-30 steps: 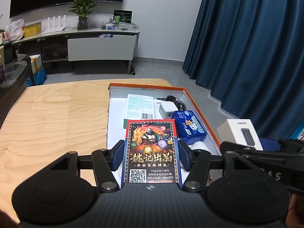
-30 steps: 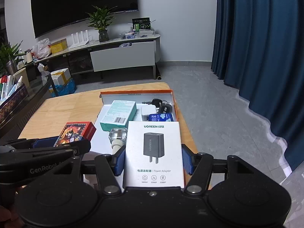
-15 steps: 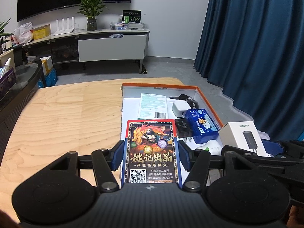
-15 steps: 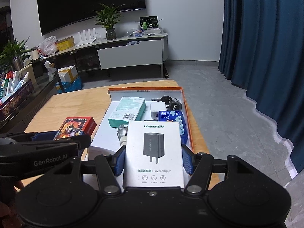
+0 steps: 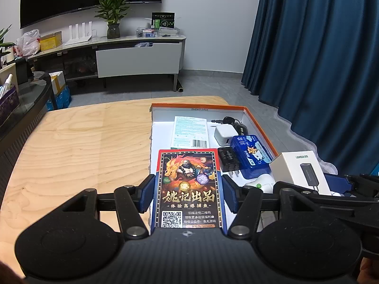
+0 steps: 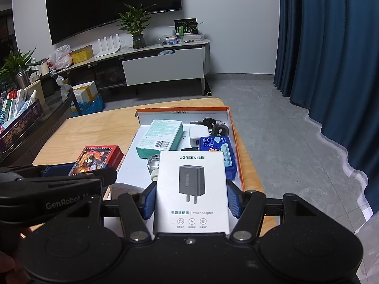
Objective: Organize rigid objects
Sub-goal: 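Hold the red card box and UGREEN box above the white box with both tools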
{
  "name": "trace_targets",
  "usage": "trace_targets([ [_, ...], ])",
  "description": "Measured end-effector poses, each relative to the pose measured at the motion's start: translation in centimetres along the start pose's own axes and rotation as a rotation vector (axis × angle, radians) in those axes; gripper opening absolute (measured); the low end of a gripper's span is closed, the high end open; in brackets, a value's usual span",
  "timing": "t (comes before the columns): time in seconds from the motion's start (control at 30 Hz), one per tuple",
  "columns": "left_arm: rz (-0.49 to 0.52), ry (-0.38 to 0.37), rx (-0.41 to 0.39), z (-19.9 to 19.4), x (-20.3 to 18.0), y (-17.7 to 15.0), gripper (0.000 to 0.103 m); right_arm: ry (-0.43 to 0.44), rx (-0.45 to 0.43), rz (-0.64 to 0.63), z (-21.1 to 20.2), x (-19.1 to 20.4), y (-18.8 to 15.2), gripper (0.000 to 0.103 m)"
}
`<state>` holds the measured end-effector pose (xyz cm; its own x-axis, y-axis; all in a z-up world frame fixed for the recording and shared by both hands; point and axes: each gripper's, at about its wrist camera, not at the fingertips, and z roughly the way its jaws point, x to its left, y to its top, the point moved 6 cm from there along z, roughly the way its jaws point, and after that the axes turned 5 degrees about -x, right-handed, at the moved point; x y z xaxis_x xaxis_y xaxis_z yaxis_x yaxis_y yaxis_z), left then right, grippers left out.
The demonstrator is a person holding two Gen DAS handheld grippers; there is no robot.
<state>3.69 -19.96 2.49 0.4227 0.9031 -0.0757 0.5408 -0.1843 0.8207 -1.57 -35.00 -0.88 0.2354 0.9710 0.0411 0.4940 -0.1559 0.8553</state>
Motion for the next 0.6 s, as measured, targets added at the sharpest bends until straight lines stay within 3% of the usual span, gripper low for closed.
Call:
trace_targets([
  [0.6, -0.010, 0.006, 0.013, 0.32, 0.33, -0.04, 0.060, 0.007, 0.020, -0.005, 0.58, 0.24, -0.16, 0.071],
])
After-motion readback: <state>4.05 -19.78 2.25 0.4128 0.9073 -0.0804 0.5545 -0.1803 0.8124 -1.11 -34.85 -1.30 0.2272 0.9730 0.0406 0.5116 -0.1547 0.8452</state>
